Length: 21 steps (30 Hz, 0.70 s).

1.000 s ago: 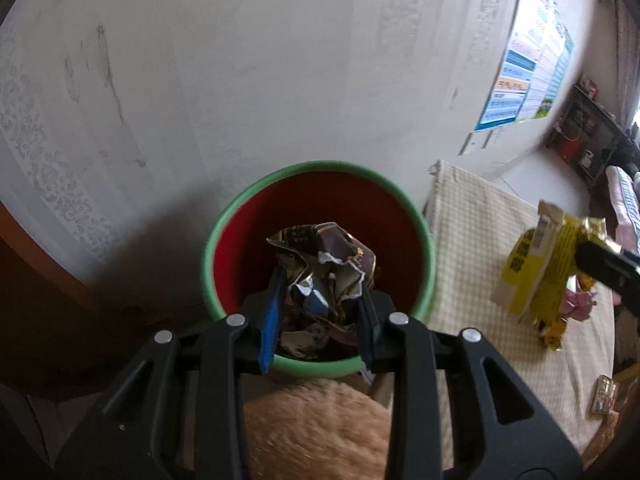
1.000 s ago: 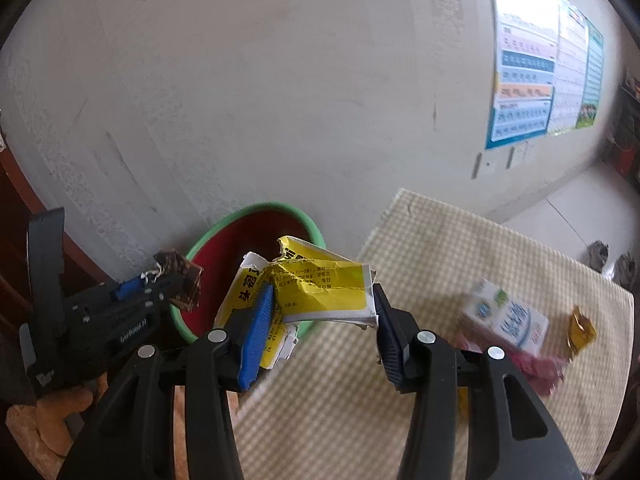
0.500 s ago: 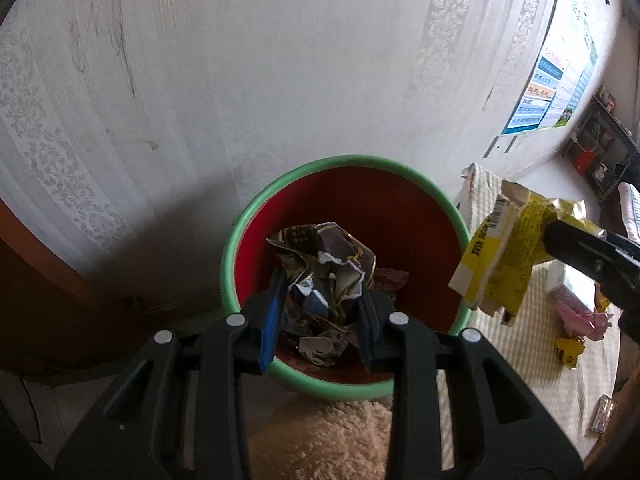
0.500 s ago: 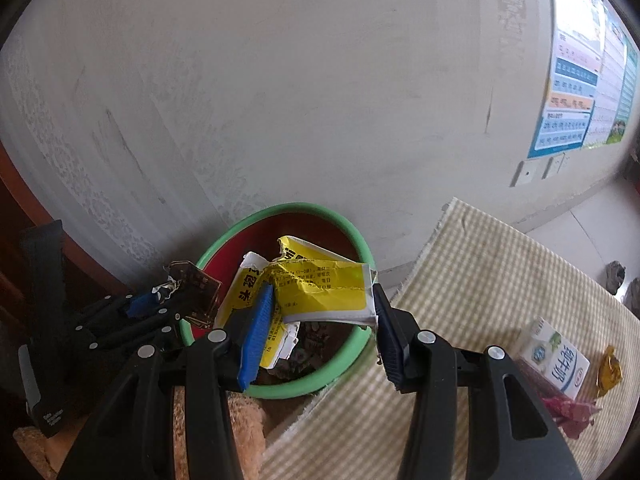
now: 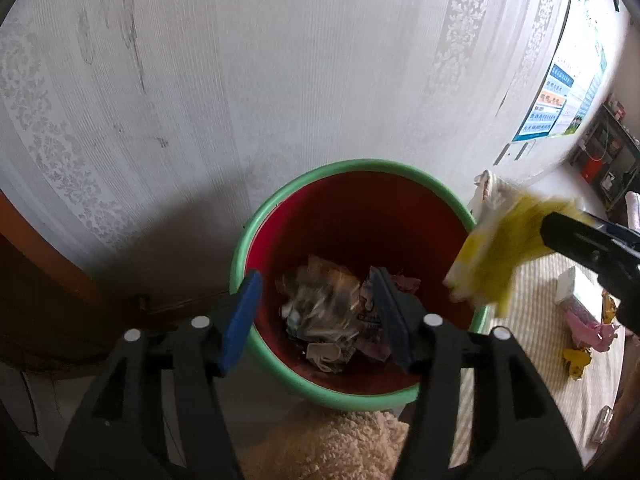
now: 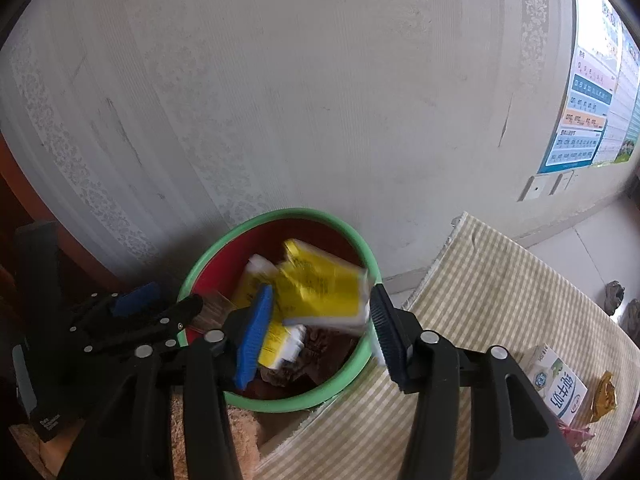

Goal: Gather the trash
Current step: 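Open both tools to drop the wrapper and yellow packet into the bin, then grasp the gold snack wrapper with the right tool while the left tool grasps a yellow wrapper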

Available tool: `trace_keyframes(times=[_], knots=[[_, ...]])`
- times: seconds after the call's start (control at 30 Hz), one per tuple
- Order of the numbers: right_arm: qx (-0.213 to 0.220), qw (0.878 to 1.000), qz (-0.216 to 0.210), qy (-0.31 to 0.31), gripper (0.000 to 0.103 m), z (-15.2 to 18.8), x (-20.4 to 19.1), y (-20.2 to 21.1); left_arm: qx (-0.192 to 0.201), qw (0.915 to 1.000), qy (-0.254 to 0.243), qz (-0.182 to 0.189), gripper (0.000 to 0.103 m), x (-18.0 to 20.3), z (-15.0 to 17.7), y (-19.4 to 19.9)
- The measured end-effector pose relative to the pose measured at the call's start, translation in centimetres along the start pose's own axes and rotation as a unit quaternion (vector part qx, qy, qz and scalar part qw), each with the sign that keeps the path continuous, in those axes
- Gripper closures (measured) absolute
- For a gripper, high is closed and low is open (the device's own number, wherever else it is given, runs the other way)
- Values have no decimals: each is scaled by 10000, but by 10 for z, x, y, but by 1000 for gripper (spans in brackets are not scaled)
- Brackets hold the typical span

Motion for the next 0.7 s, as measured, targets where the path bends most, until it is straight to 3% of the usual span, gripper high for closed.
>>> trace_keyframes(times=[0.3, 0.5, 0.6, 0.7], knots=[[222, 9992, -28, -336, 45, 22, 27, 38, -34, 9998, -153, 140, 47, 19, 11, 15], [129, 9910, 788, -1071, 45, 99, 102, 85, -177, 9981, -316, 508, 45, 49, 32, 27], [30, 9750, 1442, -1692, 45, 142, 156, 107, -281, 9967, -382, 665, 45, 67, 40, 28], [-24, 9593, 1761, -2209, 45, 170, 194, 124, -343, 9937, -647, 854, 45, 95, 49, 35]])
Point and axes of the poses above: each gripper's, at about its wrist camera, not at the fingertips, and y roughly against the way its jaws point, x to its right, z to its underside, the point moved 1 cm from there along -y, roughly the way its jaws point, and after that the axes turned 4 degrees about x, right-handed, at the moved point
